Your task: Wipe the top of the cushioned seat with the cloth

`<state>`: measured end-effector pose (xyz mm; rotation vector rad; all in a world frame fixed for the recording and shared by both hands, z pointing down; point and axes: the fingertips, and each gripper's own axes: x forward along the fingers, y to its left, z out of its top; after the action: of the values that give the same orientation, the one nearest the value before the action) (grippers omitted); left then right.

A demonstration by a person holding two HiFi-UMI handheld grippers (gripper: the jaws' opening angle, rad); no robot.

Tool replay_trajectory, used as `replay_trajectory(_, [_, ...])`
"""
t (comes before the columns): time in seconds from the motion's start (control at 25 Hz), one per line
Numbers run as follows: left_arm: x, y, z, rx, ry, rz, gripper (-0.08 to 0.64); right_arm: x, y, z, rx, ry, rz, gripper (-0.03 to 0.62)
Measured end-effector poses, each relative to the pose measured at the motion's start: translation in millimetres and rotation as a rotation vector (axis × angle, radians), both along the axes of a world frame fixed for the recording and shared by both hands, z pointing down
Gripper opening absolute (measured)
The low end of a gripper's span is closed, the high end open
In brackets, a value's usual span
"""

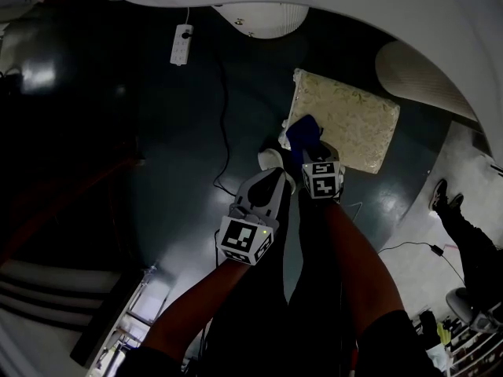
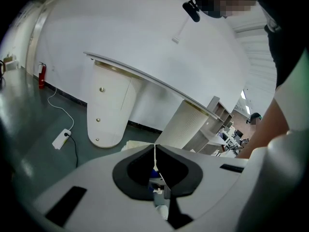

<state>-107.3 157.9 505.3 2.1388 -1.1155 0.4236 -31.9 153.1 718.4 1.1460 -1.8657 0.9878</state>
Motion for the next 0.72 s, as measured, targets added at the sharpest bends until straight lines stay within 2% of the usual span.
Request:
replay_trajectory(0.32, [20.7,16.2,13.3,-0.027,0.002,-0.021,0.021,12.0,4.6,2.2,0.007,-0.028,0.040,0.153])
replay_trajectory(0.72, [58.4,16.9,4.4,0.017,-0.060,0.023,0.021,47.8,14.5,7.8,0.004,-0.020,0.042,0.153])
